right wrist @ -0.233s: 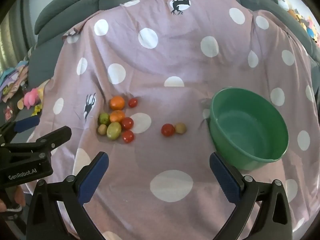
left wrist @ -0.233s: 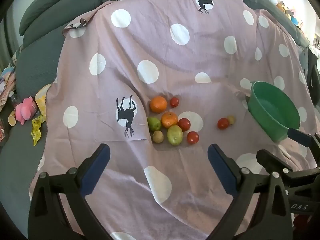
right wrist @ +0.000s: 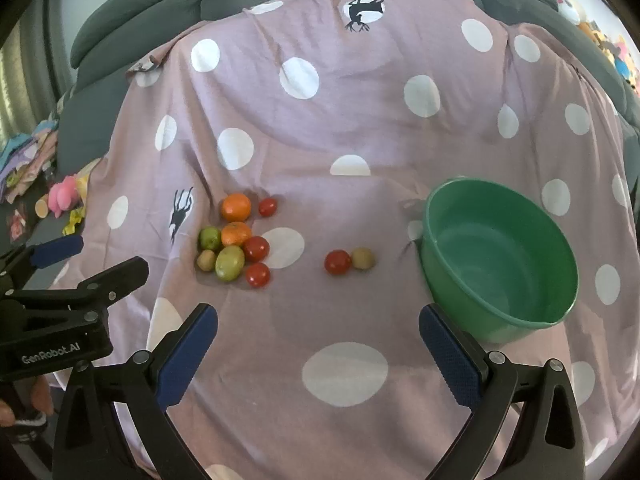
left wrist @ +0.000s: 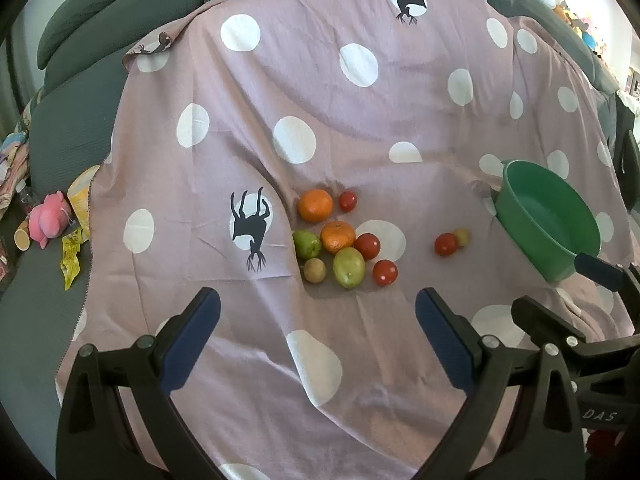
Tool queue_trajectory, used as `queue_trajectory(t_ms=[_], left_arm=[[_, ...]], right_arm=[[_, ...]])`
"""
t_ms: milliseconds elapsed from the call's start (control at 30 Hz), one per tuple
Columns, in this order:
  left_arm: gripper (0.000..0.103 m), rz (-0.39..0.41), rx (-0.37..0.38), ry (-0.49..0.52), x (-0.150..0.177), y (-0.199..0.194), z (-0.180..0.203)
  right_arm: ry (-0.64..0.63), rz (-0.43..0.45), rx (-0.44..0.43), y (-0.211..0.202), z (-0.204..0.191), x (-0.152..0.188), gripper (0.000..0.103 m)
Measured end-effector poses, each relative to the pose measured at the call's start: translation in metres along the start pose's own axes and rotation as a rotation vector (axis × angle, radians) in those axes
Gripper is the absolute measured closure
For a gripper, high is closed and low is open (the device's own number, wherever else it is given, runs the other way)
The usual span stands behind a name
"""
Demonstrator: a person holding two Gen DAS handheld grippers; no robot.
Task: Organize fruits
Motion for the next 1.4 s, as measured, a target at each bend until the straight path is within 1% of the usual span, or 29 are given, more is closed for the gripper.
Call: queue_trajectory(t_ms=[100,300,333,367,533,767,833,900,1000,1067,1200,1300,1333,1367,1400], left_arm=[[0.004,-0.001,0.001,0.002,0.001,0.001,0.001],[0.004,-0.002,0.004,0.006,0.000,0.002,0.002],[0.004,-0.003,0.003,0.007,0.000,0.002,0.002],[0.004,-0.004,0.002,0.008,0.000,0.003,0.002],[0.004,-0.005,0.001,0.019,-0.002,0.004,0.003],[0.004,-0.016,-0.007,0.027,-0.001,0.010,0.004],[0.004,-0.028,-0.029,0.047,-0.001,0.012,0.003],[0.004,-0.024,-0.024,0.047,-0.001,0.014,0.003],[0.004,-0.007,0.019,0.016,-0.002,0.016,0.005],[0.004,-0.011,0.042,0.004,-0.001,0.018,0.006],[0.004,-0.044,0.123,-0.045,0.006,0.026,0.002],[0.005,-0.077,0.217,-0.109,0.014,0.032,-0.003],[0.005,-0.056,0.235,-0.101,0.015,0.033,-0.004],[0.005,-0.053,0.255,-0.104,0.017,0.033,-0.005],[0.005,-0.049,0.259,-0.094,0.020,0.033,-0.007]], right_arm=[[0.002,-0.003,0.000,0.002,-0.005,0.003,0.002],[-0.006,-0.008,0.005,-0.005,-0.008,-0.003,0.002],[0.010,0.024,-0.011,0.000,-0.008,0.000,0.002],[0.012,0.029,-0.016,0.002,-0.008,0.000,0.002],[0.007,0.026,-0.006,0.005,-0.006,-0.002,0.002],[0.025,0.061,-0.011,0.006,-0.004,-0.006,0.002],[0.038,0.048,-0.026,0.007,-0.003,-0.006,0.002],[0.038,0.037,-0.028,0.008,-0.004,-0.006,0.002],[0.026,0.033,-0.014,0.009,-0.003,-0.006,0.002],[0.030,0.041,-0.015,0.009,-0.002,-0.006,0.002],[0.001,0.033,0.015,0.015,0.000,-0.002,0.002],[-0.005,0.022,-0.001,0.022,-0.001,0.003,0.002],[-0.001,0.015,-0.019,0.024,-0.001,0.005,0.002],[-0.002,0.016,-0.035,0.026,-0.001,0.007,0.002],[0.009,0.007,-0.061,0.029,-0.002,0.010,0.002]])
Point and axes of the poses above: each gripper's, at about its wrist camera, not at the fingertips, and y roughly the way its jaws point, z to its right, x to its underside, the point moved 6 cm from there along y, roughly the way its jaws point, and after that the axes turned 13 degrees about x, right-handed, at the moved point
